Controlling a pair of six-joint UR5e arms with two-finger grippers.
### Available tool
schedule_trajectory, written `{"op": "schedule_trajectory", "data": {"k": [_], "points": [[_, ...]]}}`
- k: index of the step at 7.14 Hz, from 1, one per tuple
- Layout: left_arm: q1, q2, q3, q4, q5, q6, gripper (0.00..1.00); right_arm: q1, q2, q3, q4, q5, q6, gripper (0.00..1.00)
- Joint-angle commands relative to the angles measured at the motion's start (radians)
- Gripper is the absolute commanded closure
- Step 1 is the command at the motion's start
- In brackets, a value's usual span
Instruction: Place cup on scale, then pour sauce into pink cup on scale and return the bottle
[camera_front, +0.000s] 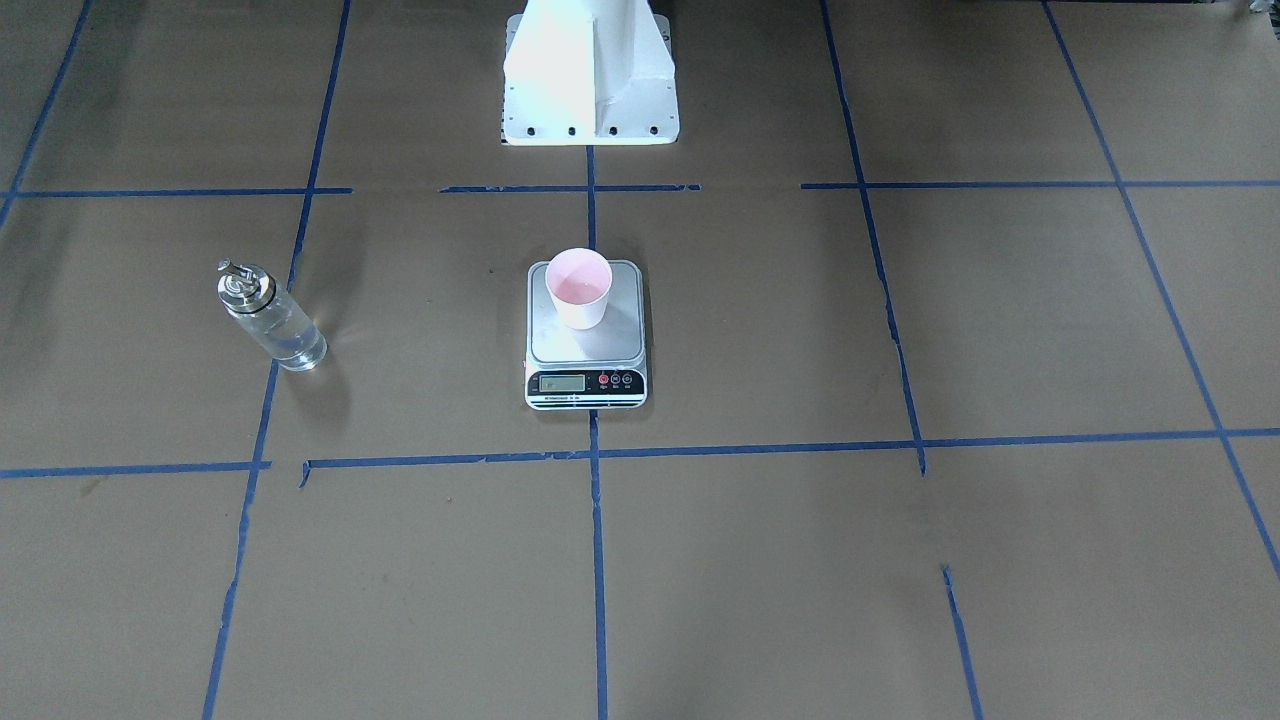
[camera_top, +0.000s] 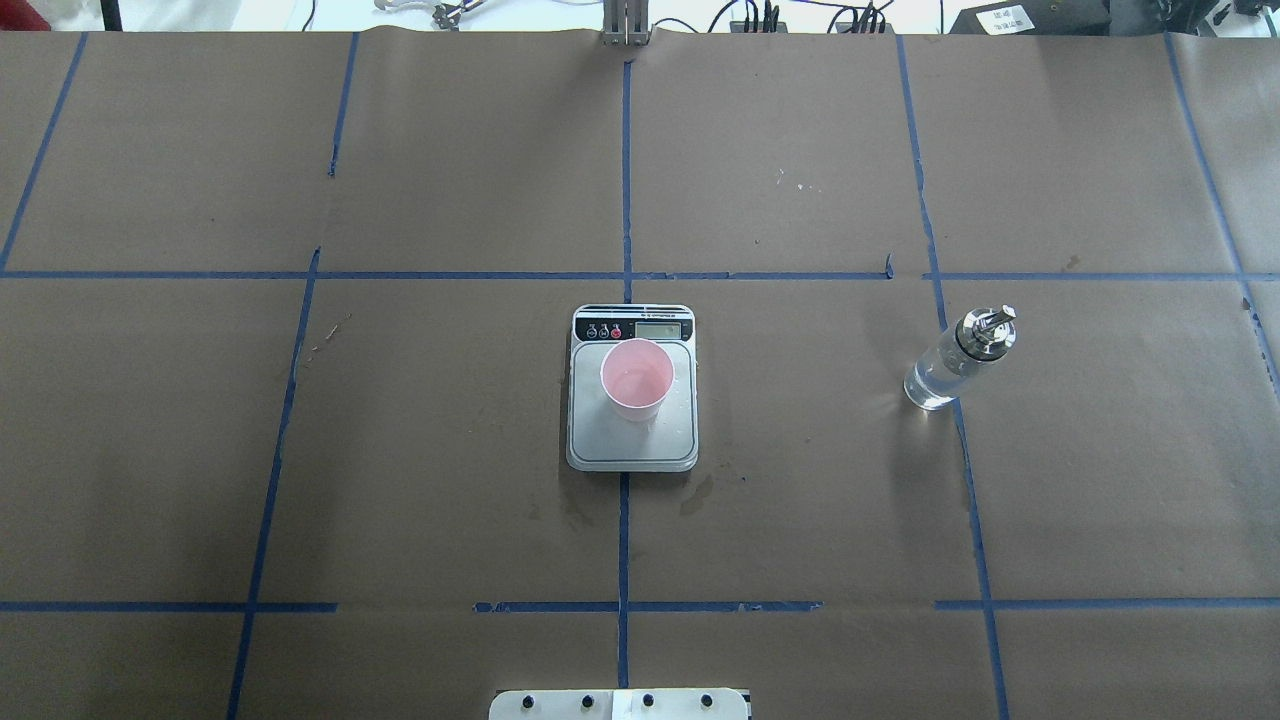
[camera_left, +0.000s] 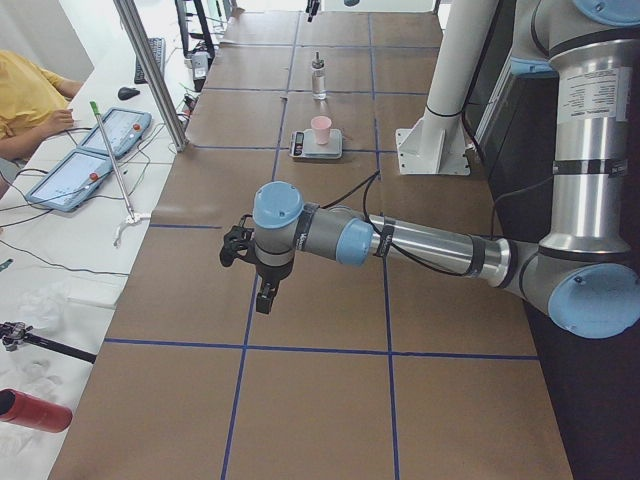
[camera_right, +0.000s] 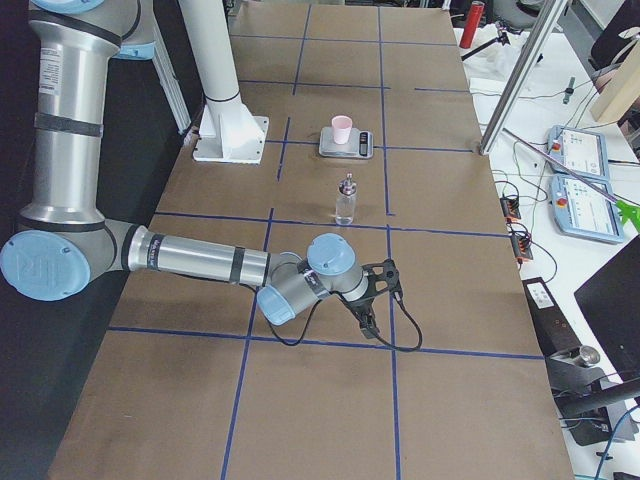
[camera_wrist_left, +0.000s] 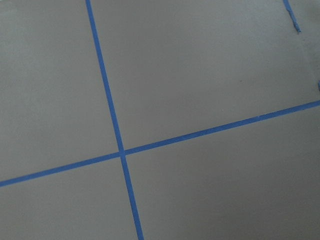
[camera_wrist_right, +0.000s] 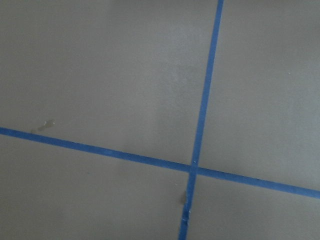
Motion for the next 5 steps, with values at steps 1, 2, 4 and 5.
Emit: {"op": "schedule_trajectory", "data": {"k": [1,2,4,5], "points": [[-0.001,0.004,0.025,-0.004,0.001,-0.002,0.00,0.079,0.004,0.009,-0.199,0.064,-0.169,0.00],[-0.001,0.012,0.024,-0.004,0.001,0.000,0.00,0.080,0.004,0.020,-0.292,0.078,-0.173,0.00],[-0.001,0.013,0.095,-0.006,-0.111,0.000,0.00,0.065,0.004,0.080,-0.441,0.094,-0.249,0.00],[0.000,0.012,0.106,-0.004,-0.129,0.006,0.00,0.063,0.006,0.126,-0.594,0.094,-0.328,0.00]]}}
